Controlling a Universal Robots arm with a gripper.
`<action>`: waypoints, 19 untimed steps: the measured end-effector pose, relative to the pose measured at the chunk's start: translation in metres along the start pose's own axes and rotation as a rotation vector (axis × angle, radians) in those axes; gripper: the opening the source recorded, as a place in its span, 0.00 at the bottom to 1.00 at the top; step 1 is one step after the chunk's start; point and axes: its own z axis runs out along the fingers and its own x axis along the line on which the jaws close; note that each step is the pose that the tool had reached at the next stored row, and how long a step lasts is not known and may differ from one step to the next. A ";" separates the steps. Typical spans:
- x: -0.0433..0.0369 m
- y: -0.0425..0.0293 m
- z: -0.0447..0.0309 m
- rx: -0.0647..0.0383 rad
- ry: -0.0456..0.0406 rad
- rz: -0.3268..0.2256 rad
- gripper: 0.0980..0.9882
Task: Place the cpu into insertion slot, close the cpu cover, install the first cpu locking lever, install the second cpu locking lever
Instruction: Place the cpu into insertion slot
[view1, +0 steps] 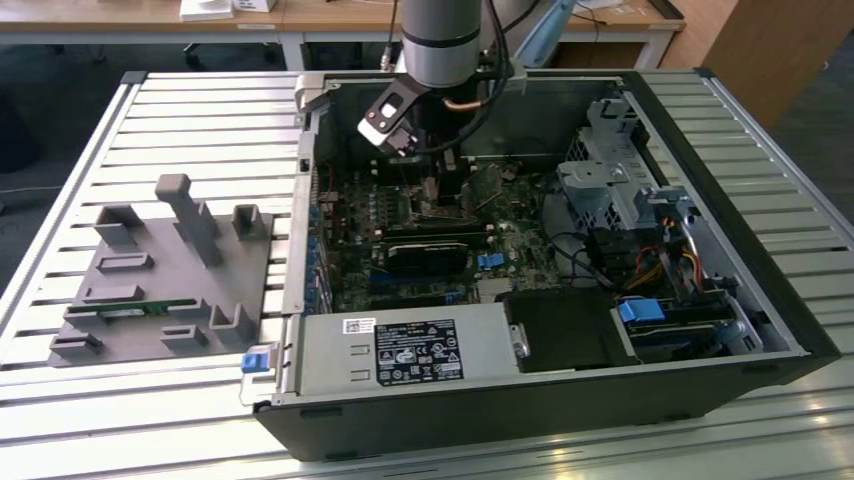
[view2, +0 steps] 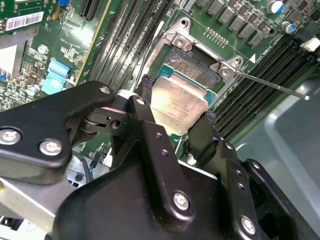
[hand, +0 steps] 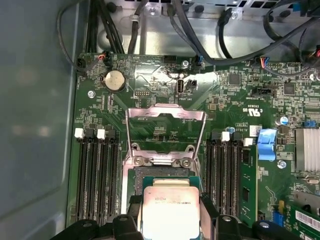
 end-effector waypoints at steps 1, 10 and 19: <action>0.0002 0.0000 0.0007 0.000 0.0000 0.000 0.50; 0.0013 -0.0008 0.0091 0.000 -0.0052 0.002 0.50; 0.0031 -0.0015 0.0167 0.000 -0.0153 0.001 0.50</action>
